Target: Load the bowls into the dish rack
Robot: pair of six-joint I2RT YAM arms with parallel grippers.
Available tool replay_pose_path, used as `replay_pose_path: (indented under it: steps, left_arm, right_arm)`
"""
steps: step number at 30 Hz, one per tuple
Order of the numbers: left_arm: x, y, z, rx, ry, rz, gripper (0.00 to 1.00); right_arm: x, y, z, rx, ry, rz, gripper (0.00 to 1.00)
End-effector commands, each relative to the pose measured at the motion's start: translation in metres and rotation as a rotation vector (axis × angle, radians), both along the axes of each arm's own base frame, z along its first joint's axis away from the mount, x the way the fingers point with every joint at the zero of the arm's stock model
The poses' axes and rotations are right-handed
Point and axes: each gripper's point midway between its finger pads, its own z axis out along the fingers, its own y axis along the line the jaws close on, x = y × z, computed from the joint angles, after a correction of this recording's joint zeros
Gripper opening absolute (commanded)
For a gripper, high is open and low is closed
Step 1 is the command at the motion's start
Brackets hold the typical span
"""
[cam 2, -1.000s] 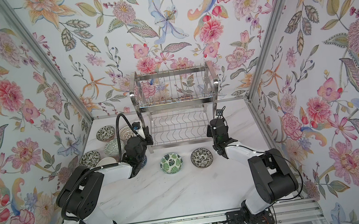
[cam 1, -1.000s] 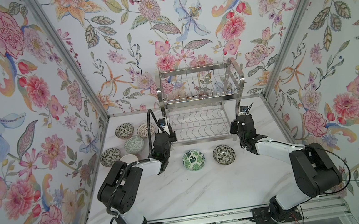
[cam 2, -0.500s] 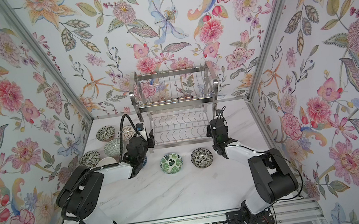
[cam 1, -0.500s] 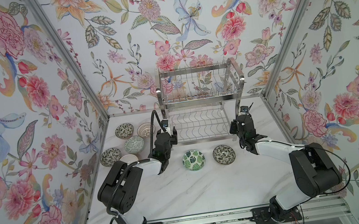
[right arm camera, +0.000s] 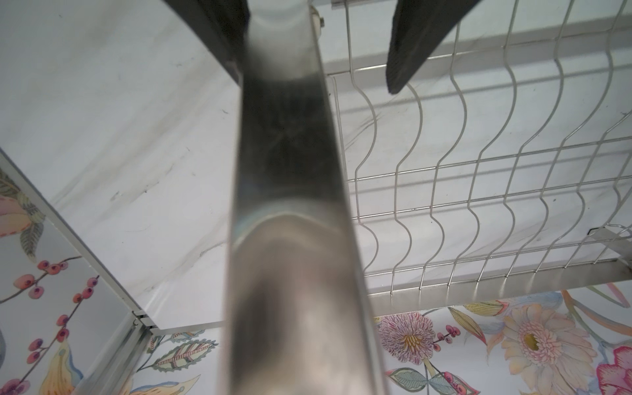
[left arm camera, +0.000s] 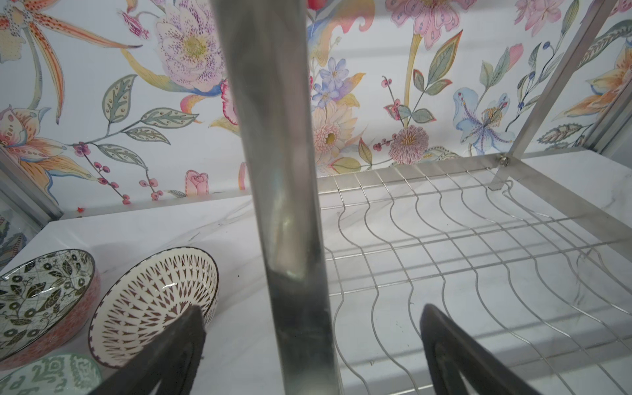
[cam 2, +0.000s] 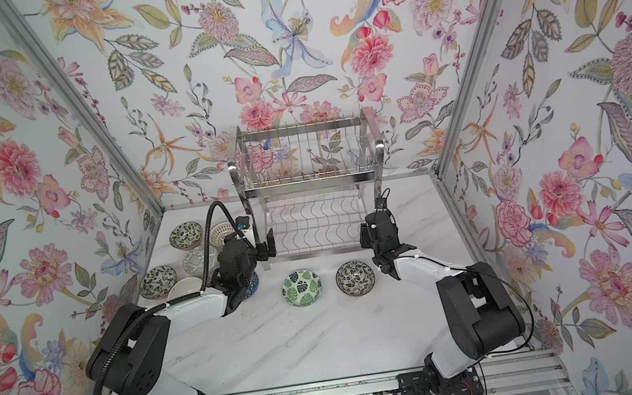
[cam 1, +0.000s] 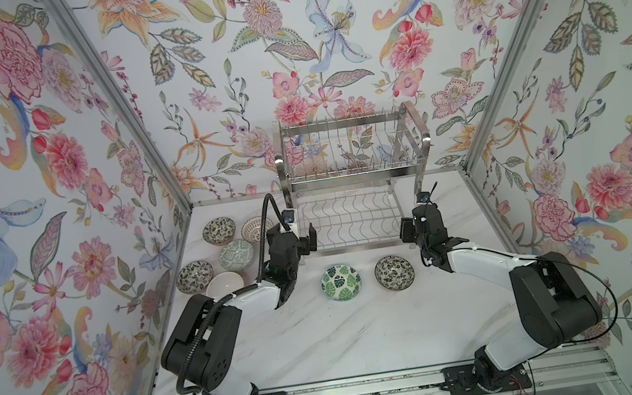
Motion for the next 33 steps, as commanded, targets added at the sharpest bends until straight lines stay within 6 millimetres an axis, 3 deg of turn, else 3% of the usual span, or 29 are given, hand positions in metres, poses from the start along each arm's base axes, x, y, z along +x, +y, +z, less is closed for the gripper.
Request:
replay_pose_path:
  steps: [1,2,4,7,14,17,22,27,33]
  left_arm:
    - [-0.01,0.007,-0.004,0.019,0.044,0.016,0.99]
    - [-0.013,0.009,0.007,0.007,0.026,0.017,0.99]
    - [-0.017,0.012,0.01,0.012,0.034,0.023,0.99]
    - [-0.025,0.018,0.016,0.016,0.038,0.03,0.99]
    - [-0.044,0.025,0.014,0.016,0.099,0.023,0.99]
    - [-0.056,0.023,0.011,-0.02,0.127,-0.011,0.99]
    - [-0.079,0.003,0.015,-0.1,0.15,-0.133,0.99]
    - [-0.104,-0.028,0.019,-0.15,0.113,-0.278,0.99]
    - [-0.118,-0.053,0.006,-0.142,0.132,-0.352,0.99]
  right_arm:
    - [-0.006,0.0,0.017,-0.019,-0.009,0.021,0.71]
    - [-0.009,0.0,0.018,-0.021,-0.008,0.025,0.75]
    - [-0.014,-0.002,0.019,-0.031,-0.001,0.031,0.88]
    - [-0.021,-0.004,0.023,-0.041,0.014,0.034,0.99]
    - [-0.041,-0.003,0.035,-0.087,0.09,0.03,0.99]
    - [-0.054,0.008,0.036,-0.117,0.114,0.062,0.99]
    - [-0.078,0.043,0.023,-0.168,0.164,0.168,0.99]
    - [-0.096,0.073,0.008,-0.109,0.214,0.237,0.99]
    - [-0.112,0.104,-0.024,-0.045,0.296,0.297,0.99]
